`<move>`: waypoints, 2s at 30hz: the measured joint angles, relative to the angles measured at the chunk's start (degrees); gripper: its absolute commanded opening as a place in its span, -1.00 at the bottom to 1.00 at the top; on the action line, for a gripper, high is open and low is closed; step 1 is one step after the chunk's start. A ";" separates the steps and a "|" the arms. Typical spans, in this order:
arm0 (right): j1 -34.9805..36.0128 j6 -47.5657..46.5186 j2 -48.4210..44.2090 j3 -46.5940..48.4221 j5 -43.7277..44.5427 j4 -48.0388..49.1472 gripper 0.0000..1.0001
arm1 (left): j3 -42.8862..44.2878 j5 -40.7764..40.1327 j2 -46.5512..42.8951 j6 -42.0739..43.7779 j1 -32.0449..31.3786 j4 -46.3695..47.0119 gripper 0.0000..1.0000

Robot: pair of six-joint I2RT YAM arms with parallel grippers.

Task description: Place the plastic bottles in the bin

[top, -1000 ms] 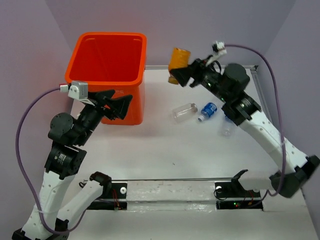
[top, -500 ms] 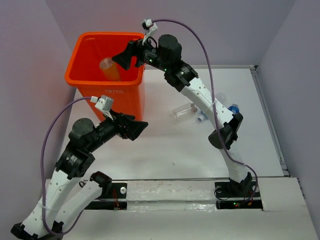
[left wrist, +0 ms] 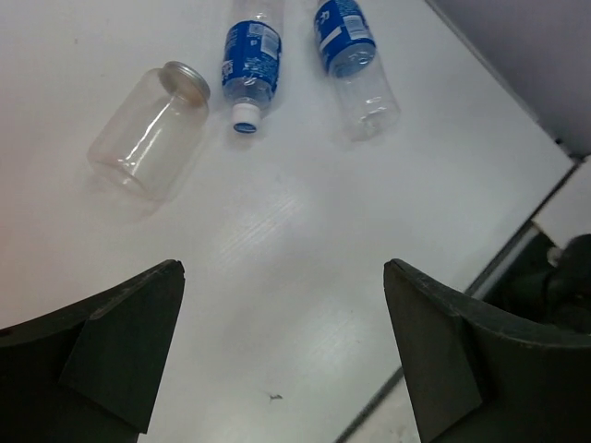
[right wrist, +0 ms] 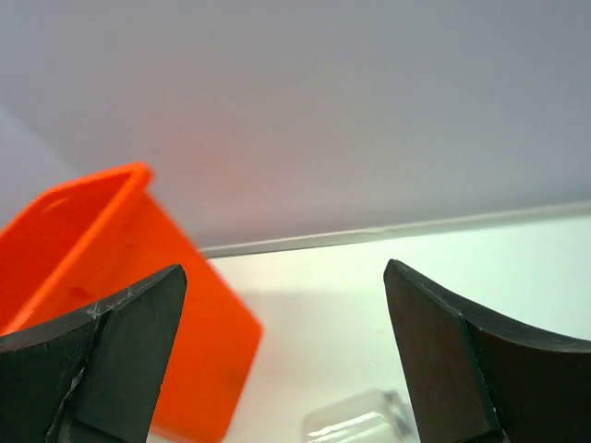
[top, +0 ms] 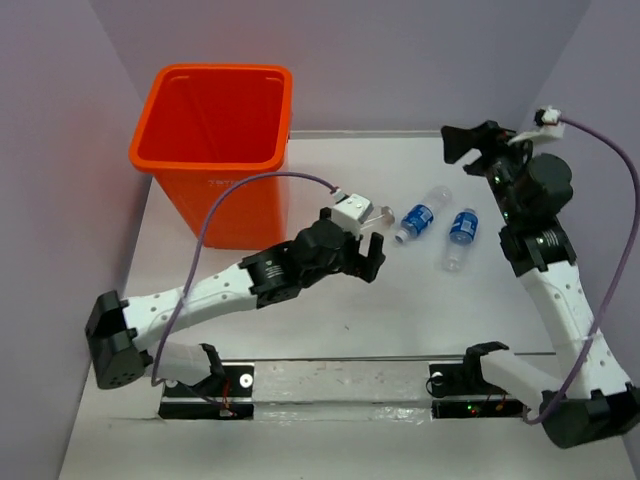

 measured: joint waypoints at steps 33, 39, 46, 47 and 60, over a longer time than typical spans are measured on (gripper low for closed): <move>-29.35 7.78 12.07 -35.43 -1.46 -0.61 0.99 | 33.14 4.26 58.25 27.78 16.85 1.75 0.06; -29.35 7.41 19.19 -34.45 -3.08 0.72 0.86 | 30.16 6.25 55.74 25.59 16.44 1.79 0.04; -29.35 7.39 20.61 -34.42 -4.35 1.68 0.26 | 26.71 4.11 41.00 23.10 12.15 -1.20 0.04; -29.35 7.63 20.61 -34.40 -4.46 1.77 0.05 | 26.84 3.41 38.05 22.84 11.15 -1.31 0.04; -29.09 10.40 -4.31 -36.22 -4.57 0.42 -0.31 | 36.46 -7.85 4.85 20.33 18.86 4.39 0.19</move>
